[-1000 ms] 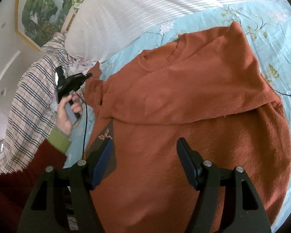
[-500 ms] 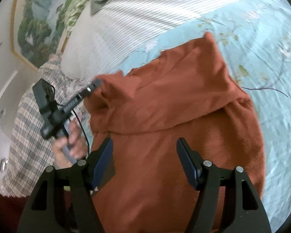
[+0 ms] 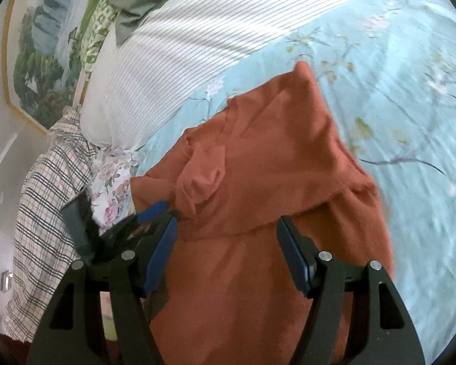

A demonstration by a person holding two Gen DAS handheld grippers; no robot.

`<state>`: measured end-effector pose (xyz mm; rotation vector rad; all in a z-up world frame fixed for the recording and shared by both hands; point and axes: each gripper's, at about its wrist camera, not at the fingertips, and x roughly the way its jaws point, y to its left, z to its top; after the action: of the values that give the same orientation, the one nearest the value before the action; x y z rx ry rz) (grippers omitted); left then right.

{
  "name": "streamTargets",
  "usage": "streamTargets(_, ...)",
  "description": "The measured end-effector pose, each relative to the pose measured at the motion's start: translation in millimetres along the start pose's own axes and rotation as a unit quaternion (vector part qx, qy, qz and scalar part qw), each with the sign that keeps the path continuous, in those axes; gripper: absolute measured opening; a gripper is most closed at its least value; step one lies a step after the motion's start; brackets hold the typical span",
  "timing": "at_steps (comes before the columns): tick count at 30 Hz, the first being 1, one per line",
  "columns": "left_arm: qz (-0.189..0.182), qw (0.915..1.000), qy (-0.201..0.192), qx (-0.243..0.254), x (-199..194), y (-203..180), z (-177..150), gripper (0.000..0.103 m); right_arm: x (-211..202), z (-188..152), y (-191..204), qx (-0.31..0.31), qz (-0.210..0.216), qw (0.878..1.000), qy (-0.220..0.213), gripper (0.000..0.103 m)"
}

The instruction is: Fold small clothes

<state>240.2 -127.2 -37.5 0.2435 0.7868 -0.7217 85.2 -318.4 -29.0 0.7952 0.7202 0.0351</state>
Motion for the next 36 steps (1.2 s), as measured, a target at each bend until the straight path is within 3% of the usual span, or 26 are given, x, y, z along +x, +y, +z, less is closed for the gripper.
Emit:
streamTargets(3,0.023,0.9993,-0.004,-0.029,-29.7,21.0,-21.4,0.058,25.1,15.0,13.7,-0.023,0.004,1.0,0.014,0.069)
streamTargets(5,0.062,0.9967,-0.01,-0.052,-47.7,43.6,-36.9,0.058,43.5,27.0,24.5,-0.043,0.006,0.999,0.024,0.069)
streamTargets(7,0.127,0.9891,-0.008,-0.074,-59.3,68.1,-50.8,0.058,66.3,40.9,39.3,-0.068,0.0,0.997,0.033,0.068)
streamTargets(9,0.2,0.9735,0.006,-0.111,-64.6,102.4,-65.9,0.058,87.9,52.6,51.1,-0.085,-0.004,0.995,0.044,0.065)
streamTargets(11,0.232,0.9627,0.028,-0.137,-61.6,126.8,-75.8,0.056,116.9,63.9,65.4,-0.11,-0.017,0.992,0.063,0.062)
streamTargets(13,0.24,0.9568,0.041,-0.159,-57.2,144.0,-83.6,0.055,139.0,68.4,74.9,-0.124,-0.026,0.989,0.079,0.06)
streamTargets(15,0.235,0.9553,0.052,-0.172,-51.1,152.2,-86.9,0.054,163.3,69.1,81.7,-0.147,-0.057,0.982,0.1,0.048)
streamTargets(16,0.231,0.9548,0.057,-0.177,-45.7,153.7,-86.2,0.054,170.8,68.3,82.3,-0.154,-0.065,0.98,0.107,0.015)
streamTargets(17,0.231,0.9546,0.058,-0.179,-42.7,153.9,-85.4,0.05,176.8,67.8,81.7,-0.157,-0.072,0.979,0.112,0.006)
streamTargets(21,0.246,0.9487,0.043,-0.193,-37.1,155.1,-77.5,0.034,139.5,75.6,78.6,-0.134,-0.061,0.988,0.043,0.006)
streamTargets(24,0.256,0.9365,0.029,-0.238,-38.5,162.8,-79.3,0.034,83.5,77.9,65.5,-0.093,-0.045,0.994,-0.034,0.006)
streamTargets(27,0.257,0.9322,0.018,-0.254,-41.4,158.5,-81.5,0.034,40.7,65.5,36.3,-0.049,-0.056,0.994,-0.082,0.006)
streamTargets(29,0.264,0.932,0.021,-0.247,-39.6,150.9,-82.1,0.034,37.1,55.3,20.8,-0.035,-0.072,0.994,-0.077,0.006)
streamTargets(33,0.263,0.9277,0.007,-0.265,-47.9,152.0,-86.0,0.035,59.4,33.7,-18.1,0.023,-0.11,0.994,0.002,0.01)
streamTargets(36,0.25,0.9213,-0.01,-0.298,-58.5,160.3,-95.4,0.035,47.1,21.7,-22.6,0.05,-0.115,0.992,-0.01,0.02)
